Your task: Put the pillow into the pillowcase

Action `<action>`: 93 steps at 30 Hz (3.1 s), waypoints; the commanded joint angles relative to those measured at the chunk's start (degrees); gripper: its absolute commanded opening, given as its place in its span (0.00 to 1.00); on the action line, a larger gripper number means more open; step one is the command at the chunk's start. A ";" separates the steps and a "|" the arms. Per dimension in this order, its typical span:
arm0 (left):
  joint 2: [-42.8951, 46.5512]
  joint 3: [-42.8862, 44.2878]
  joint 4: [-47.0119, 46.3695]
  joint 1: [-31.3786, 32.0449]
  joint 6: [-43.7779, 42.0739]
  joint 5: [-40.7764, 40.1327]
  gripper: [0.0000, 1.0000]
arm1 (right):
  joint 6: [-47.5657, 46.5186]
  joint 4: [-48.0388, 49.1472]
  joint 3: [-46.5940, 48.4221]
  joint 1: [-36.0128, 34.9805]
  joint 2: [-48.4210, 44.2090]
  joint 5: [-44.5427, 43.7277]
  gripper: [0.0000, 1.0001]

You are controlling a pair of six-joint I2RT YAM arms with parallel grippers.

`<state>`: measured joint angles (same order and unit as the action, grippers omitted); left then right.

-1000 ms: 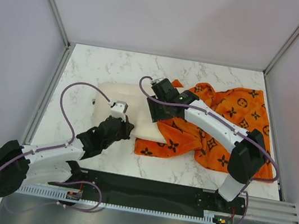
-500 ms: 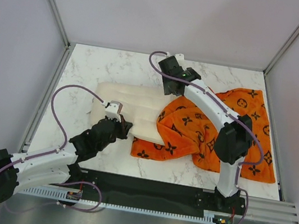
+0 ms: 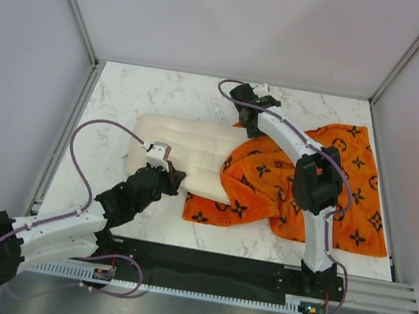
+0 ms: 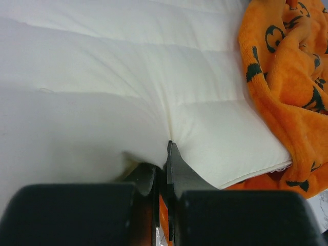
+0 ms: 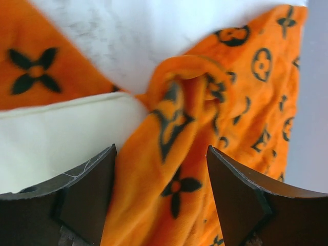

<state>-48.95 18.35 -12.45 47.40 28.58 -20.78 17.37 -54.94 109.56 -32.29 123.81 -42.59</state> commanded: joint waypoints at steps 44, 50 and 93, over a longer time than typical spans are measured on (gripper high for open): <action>-11.43 7.41 -24.03 4.63 -13.90 25.53 0.02 | -11.22 8.02 18.40 -9.02 -0.68 29.07 0.07; -10.03 6.00 -22.80 4.55 -12.76 21.31 0.06 | -8.75 4.57 14.91 -4.62 -0.40 25.45 0.61; -44.37 38.51 15.44 -33.69 -0.36 32.10 0.90 | -3.82 -7.29 21.47 15.69 17.34 -3.21 0.00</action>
<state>-90.26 54.00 5.78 13.91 28.88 6.92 14.11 -61.95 125.71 -16.05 139.79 -47.22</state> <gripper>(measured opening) 0.922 0.137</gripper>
